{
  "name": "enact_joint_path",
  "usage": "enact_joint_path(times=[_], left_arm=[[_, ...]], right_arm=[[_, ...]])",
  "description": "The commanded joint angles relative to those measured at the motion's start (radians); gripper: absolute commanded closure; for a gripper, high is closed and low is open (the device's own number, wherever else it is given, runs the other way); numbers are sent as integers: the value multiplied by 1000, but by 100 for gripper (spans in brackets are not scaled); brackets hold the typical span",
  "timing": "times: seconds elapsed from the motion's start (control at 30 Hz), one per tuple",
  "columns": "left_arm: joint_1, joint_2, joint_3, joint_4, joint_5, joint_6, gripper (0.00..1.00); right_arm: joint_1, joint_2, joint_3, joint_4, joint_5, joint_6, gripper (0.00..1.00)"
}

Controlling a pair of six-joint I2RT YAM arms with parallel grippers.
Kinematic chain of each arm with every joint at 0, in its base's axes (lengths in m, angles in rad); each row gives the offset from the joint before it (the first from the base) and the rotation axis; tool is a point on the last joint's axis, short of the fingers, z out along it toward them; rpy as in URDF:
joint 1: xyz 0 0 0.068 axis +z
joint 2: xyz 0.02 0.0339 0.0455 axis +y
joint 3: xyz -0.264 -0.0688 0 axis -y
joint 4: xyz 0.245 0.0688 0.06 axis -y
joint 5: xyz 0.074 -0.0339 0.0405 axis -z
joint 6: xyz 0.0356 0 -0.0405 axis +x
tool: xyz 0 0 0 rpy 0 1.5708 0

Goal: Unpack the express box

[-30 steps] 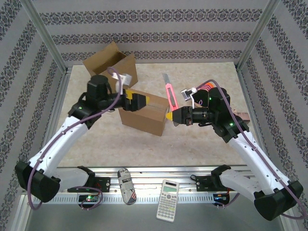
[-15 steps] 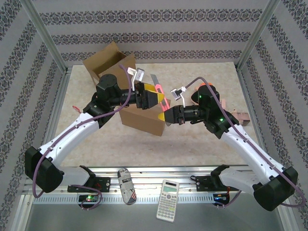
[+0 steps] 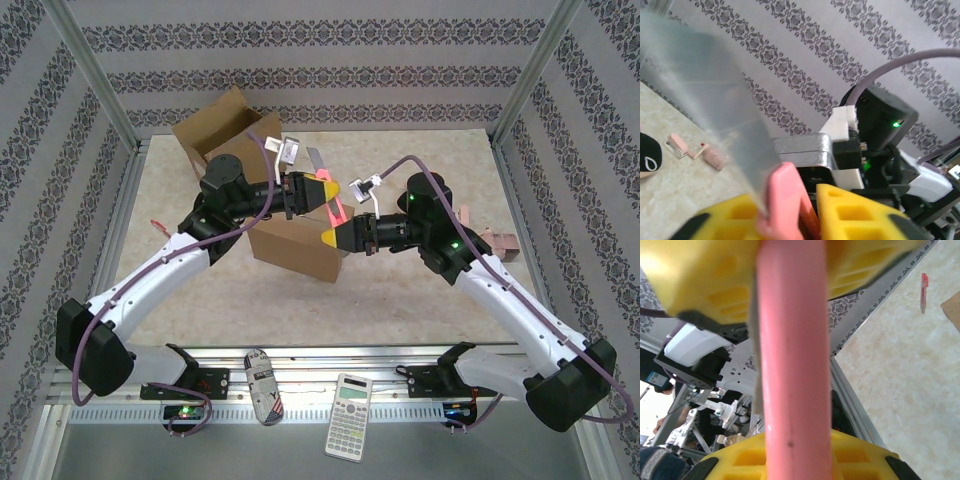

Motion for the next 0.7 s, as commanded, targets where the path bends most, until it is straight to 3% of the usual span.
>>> enact_joint_path(times=[0.0, 0.2, 0.33, 0.4, 0.47, 0.67], left_arm=[[-3, -32, -20, 24, -26, 47, 99], [-3, -43, -56, 52, -66, 24, 100], [-3, -70, -107, 107, -169, -43, 100], [-3, -83, -135, 142, -220, -85, 100], [-2, -94, -155, 162, -263, -120, 100], [-3, -90, -190, 249, -305, -219, 100]], right_arm=[[13, -4, 28, 56, 2, 20, 100], [10, -48, -1, 132, 68, 77, 98], [18, -120, -80, 313, 161, 172, 47], [28, -154, -118, 366, 220, 189, 34], [43, -178, -151, 402, 271, 201, 30], [84, -183, -216, 506, 345, 239, 32]])
